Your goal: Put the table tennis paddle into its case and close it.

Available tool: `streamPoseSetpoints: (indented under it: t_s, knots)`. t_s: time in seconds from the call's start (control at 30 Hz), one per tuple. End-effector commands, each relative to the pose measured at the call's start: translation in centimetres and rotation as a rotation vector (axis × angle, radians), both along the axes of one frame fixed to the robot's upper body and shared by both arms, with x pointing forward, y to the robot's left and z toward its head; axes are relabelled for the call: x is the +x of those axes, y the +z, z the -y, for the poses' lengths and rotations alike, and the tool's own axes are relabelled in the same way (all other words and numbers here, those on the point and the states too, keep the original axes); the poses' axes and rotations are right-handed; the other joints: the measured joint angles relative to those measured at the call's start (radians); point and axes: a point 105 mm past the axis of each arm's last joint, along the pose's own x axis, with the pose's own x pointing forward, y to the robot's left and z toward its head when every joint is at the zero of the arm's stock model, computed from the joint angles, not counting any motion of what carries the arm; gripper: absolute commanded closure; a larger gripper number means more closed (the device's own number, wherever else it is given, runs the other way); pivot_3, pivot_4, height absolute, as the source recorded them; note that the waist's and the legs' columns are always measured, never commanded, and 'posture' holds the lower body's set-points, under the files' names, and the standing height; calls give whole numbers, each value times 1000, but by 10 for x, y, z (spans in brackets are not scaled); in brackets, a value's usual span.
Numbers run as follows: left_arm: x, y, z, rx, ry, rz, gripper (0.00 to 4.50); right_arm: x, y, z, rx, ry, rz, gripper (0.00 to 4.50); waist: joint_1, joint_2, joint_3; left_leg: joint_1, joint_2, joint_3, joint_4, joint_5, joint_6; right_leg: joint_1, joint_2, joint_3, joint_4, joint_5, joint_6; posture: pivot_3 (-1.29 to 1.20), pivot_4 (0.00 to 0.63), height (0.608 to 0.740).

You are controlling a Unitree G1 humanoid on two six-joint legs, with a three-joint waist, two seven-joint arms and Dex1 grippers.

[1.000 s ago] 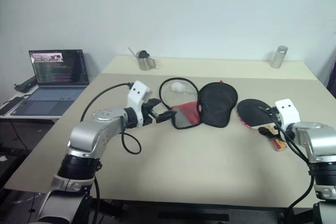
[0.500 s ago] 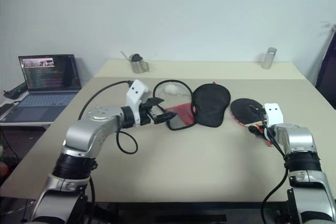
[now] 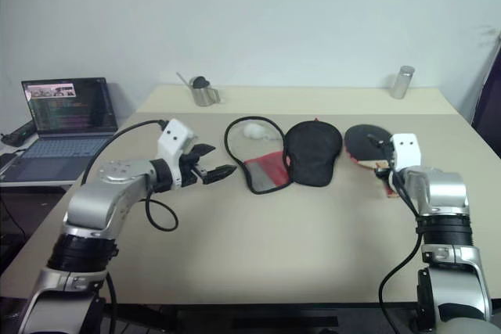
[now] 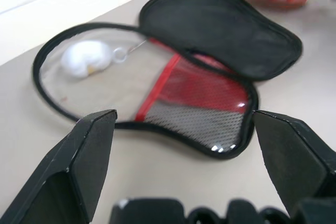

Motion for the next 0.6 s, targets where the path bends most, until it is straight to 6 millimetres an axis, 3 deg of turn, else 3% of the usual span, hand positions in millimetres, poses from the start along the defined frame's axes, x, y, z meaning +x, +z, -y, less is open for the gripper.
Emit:
streamPoseSetpoints:
  t_s: [0.03, 0.13, 0.3, 0.37, 0.47, 0.6]
  knots:
    - [-6, 12, 0, 6, -7, 55, 0, -4, 58, -5, -18, -13, 169, 3419, -1, 0, 0, -1, 0, 1, 0, 0, 0, -1, 0, 1, 1, 0, 0, 0, 150, 740]
    - [-6, 13, -1, 3, 5, 58, 0, 4, 80, -28, 14, 6, 238, 3419, -3, 0, 0, -1, 0, 3, 0, 0, 0, -3, 0, 3, 2, 0, 0, 0, 150, 740]
    - [1, 14, -2, 5, 23, 63, 0, 38, 96, -106, 127, 98, 338, 3419, -17, 0, 0, 1, 6, 10, -1, 0, 0, -5, 6, 9, 3, 2, -2, 0, 150, 740]
    - [2, 13, 2, 4, 19, 62, 0, 51, 94, -134, 184, 117, 346, 3419, -21, 0, 0, 1, 9, 13, -1, 0, 0, -6, 9, 10, 2, 4, -3, 0, 150, 740]
    - [1, 12, 7, -1, 10, 62, 0, 64, 85, -158, 222, 115, 325, 3419, -22, 0, 0, 1, 10, 14, -1, 0, 0, -6, 10, 10, 2, 4, -3, 0, 150, 740]
    - [-1, 8, 7, 6, 21, 58, 0, 73, 63, -177, 285, 87, 264, 3419, -21, 0, 0, -1, 10, 13, -1, 0, 0, -7, 10, 10, 0, 4, -3, 0, 150, 740]
